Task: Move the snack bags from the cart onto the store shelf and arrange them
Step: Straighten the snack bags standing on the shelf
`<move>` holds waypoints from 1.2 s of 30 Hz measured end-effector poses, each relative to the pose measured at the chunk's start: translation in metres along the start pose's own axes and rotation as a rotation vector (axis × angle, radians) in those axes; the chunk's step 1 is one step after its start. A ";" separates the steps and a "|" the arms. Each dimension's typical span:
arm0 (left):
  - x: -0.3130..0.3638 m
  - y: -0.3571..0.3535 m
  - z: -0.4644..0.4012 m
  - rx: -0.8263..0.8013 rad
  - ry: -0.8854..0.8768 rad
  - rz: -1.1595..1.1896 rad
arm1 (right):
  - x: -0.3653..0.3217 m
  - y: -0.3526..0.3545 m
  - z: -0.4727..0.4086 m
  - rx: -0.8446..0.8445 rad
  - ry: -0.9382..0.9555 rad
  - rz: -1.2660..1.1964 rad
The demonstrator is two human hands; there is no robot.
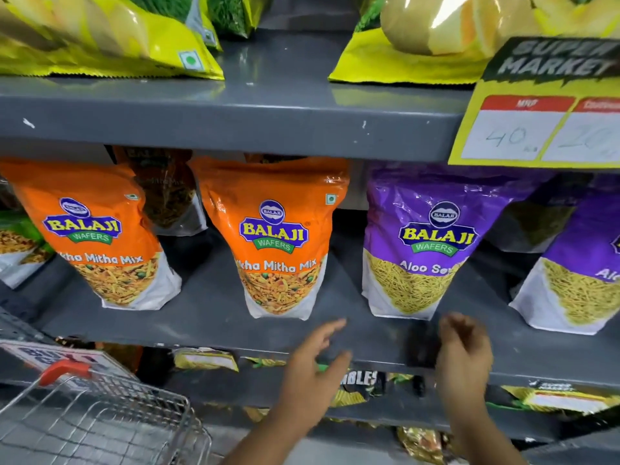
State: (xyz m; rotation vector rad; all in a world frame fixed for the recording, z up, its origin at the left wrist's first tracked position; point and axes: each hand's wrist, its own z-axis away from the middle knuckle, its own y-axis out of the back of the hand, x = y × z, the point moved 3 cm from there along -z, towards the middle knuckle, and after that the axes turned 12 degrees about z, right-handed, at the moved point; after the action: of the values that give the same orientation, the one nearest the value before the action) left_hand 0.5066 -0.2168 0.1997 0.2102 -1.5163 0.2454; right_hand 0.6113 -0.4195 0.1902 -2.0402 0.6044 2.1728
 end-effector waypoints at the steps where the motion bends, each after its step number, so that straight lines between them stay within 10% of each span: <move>1: 0.002 -0.017 -0.014 -0.032 0.037 0.054 | -0.004 0.005 -0.013 -0.033 0.021 -0.026; 8: -0.013 -0.078 -0.078 -0.074 0.149 0.161 | -0.002 0.008 -0.032 -0.344 0.117 0.018; 21: -0.005 -0.095 -0.091 -0.291 0.281 -0.471 | 0.002 0.019 -0.031 -0.185 0.110 -0.106; 36: -0.007 -0.088 -0.089 -0.274 0.231 -0.315 | 0.004 0.018 -0.031 -0.260 0.118 -0.106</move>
State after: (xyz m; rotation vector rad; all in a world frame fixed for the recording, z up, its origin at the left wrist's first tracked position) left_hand 0.6167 -0.2759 0.1896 0.1920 -1.2507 -0.1841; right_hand 0.6341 -0.4473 0.1891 -2.2817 0.2257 2.1799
